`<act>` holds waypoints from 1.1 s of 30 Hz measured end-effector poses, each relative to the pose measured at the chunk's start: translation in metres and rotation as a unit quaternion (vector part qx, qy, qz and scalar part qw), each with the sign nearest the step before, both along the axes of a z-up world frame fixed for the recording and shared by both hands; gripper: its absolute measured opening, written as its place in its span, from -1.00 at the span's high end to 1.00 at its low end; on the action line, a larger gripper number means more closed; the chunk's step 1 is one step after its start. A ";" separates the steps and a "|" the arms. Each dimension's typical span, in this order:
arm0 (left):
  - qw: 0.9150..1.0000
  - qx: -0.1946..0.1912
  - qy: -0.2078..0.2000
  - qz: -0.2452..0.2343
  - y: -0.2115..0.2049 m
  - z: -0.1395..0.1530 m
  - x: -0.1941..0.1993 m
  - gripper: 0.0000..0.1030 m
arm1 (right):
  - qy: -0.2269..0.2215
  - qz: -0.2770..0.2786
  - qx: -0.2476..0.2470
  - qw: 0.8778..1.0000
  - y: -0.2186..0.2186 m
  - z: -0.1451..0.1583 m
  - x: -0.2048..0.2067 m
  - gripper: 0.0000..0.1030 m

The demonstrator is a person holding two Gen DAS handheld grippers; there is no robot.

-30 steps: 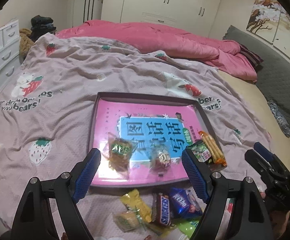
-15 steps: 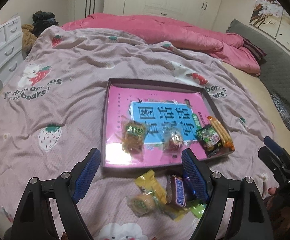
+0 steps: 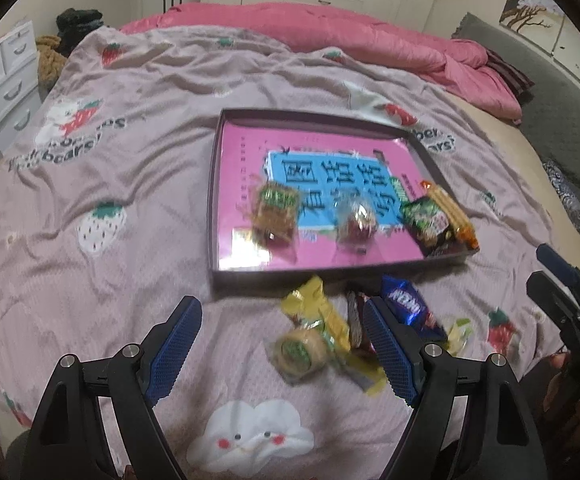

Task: Organize snacks
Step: 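Withdraw both open tools from the tray toward the snacks beside it, then move right tool onto the blue Oreo packet while left approaches the round green-label pastry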

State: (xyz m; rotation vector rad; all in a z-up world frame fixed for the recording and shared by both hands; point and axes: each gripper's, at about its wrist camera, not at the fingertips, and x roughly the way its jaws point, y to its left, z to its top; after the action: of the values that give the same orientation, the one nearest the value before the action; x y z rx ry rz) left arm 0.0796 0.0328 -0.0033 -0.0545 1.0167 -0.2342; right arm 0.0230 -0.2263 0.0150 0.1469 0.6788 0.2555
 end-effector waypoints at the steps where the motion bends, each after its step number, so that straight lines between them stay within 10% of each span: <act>1: 1.000 0.001 0.004 0.000 0.001 -0.003 -0.001 -0.63 | 0.000 0.001 -0.002 1.000 0.001 0.000 -0.001 -0.83; 33: 0.999 0.003 0.047 -0.007 -0.015 -0.038 -0.029 -0.63 | 0.048 0.057 -0.071 0.995 0.049 -0.029 -0.014 -0.83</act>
State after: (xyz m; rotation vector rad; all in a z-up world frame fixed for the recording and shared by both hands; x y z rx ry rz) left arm 0.0502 0.0183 -0.0410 -0.0539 1.1119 -0.2435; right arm 0.0088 -0.1774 -0.0144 -0.0156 0.7993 0.3098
